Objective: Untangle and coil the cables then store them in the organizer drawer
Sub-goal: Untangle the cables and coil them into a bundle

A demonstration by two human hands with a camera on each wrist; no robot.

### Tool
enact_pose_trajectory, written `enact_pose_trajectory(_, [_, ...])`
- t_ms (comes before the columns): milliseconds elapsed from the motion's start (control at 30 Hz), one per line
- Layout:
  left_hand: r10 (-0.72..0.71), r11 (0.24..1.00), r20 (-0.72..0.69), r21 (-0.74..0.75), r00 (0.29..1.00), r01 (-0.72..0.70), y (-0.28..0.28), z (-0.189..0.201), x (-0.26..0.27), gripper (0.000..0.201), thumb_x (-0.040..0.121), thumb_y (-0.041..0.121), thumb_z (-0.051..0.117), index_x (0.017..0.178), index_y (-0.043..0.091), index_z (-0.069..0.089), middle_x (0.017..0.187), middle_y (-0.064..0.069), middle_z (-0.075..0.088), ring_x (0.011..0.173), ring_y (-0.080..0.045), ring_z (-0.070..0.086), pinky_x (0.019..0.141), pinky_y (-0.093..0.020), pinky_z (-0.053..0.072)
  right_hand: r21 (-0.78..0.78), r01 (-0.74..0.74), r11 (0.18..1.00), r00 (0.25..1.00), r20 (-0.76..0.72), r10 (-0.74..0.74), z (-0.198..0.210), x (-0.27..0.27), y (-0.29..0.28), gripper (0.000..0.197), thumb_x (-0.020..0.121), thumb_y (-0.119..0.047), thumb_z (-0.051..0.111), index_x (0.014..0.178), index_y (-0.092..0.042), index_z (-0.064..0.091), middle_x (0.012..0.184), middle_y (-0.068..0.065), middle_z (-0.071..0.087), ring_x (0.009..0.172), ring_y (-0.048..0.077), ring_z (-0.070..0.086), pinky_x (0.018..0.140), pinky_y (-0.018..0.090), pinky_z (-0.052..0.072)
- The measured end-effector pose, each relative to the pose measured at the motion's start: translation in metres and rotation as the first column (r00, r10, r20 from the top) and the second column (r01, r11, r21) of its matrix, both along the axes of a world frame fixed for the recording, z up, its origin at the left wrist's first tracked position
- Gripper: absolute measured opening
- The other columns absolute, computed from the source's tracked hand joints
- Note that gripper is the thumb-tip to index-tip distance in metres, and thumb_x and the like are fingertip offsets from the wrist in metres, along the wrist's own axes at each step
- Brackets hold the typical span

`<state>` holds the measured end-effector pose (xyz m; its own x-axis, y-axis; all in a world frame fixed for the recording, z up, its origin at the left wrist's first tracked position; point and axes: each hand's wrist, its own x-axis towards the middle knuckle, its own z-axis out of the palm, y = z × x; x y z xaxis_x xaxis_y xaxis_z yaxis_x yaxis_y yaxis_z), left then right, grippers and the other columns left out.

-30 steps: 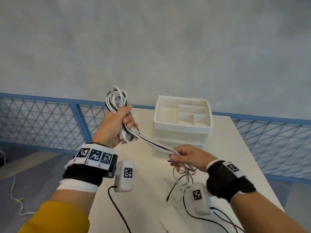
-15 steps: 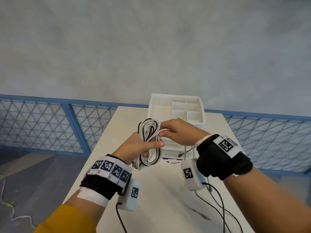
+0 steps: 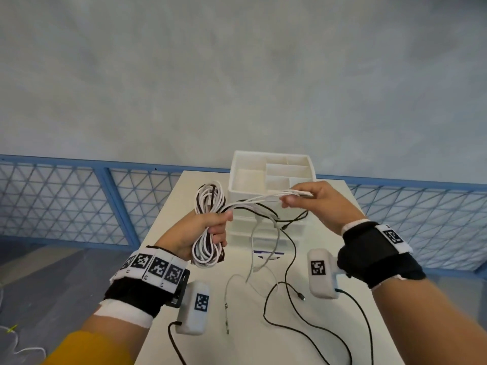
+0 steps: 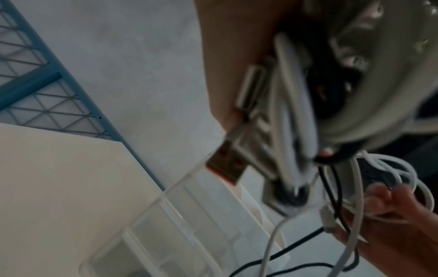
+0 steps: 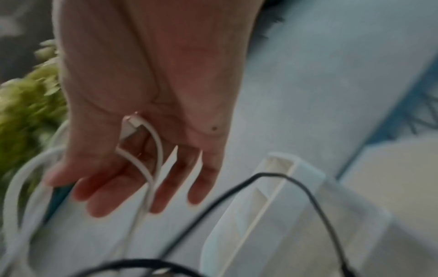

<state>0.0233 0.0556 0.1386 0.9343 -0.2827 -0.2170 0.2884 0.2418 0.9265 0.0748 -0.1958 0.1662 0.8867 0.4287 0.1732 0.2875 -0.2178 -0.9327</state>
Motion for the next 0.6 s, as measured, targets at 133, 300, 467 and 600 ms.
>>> enact_pose_trajectory(133, [-0.002,0.997,0.006,0.079,1.0,0.001,-0.003,-0.004,0.0,0.018,0.087,0.02,0.051,0.074,0.008,0.051,0.042,0.005,0.031,0.035,-0.009,0.035,0.048,-0.024,0.046,0.363,-0.044,0.931,0.983,-0.153,0.106,-0.004,0.002,0.008,0.02,0.077,-0.036,0.069,0.079,-0.016,0.067,0.053,-0.004,0.052,0.056,0.011,0.054,0.083,0.03,0.055])
enact_pose_trajectory(300, [-0.009,0.986,0.0,0.167,1.0,0.009,-0.009,-0.007,0.001,0.024,0.092,0.017,0.05,0.07,0.009,0.05,0.042,0.004,0.032,0.035,-0.009,0.034,0.047,-0.023,0.043,0.606,0.05,0.794,0.979,-0.185,0.08,0.009,0.01,0.027,0.022,0.093,-0.007,0.043,0.077,-0.012,0.057,0.046,-0.009,0.031,0.042,0.008,0.033,0.061,0.025,0.052])
enact_pose_trajectory(467, [0.063,0.988,-0.04,0.145,0.997,-0.056,0.0,-0.002,0.007,0.027,0.09,0.019,0.052,0.064,0.011,0.048,0.04,0.006,0.033,0.034,-0.008,0.034,0.047,-0.024,0.043,0.661,-0.058,0.748,0.948,-0.199,0.249,-0.012,0.01,0.011,0.027,0.065,-0.031,0.077,0.07,-0.013,0.058,0.048,-0.006,0.021,0.039,0.009,0.028,0.072,0.034,0.055])
enact_pose_trajectory(600, [0.128,0.952,-0.019,0.283,0.992,-0.118,0.002,-0.008,0.006,0.024,0.091,0.017,0.055,0.068,0.009,0.05,0.041,0.004,0.033,0.034,-0.009,0.033,0.046,-0.023,0.04,0.084,-0.161,0.983,0.967,-0.186,0.174,-0.013,0.0,-0.003,0.032,0.072,-0.041,0.069,0.069,-0.01,0.065,0.04,-0.005,0.041,0.044,0.018,0.034,0.084,0.035,0.055])
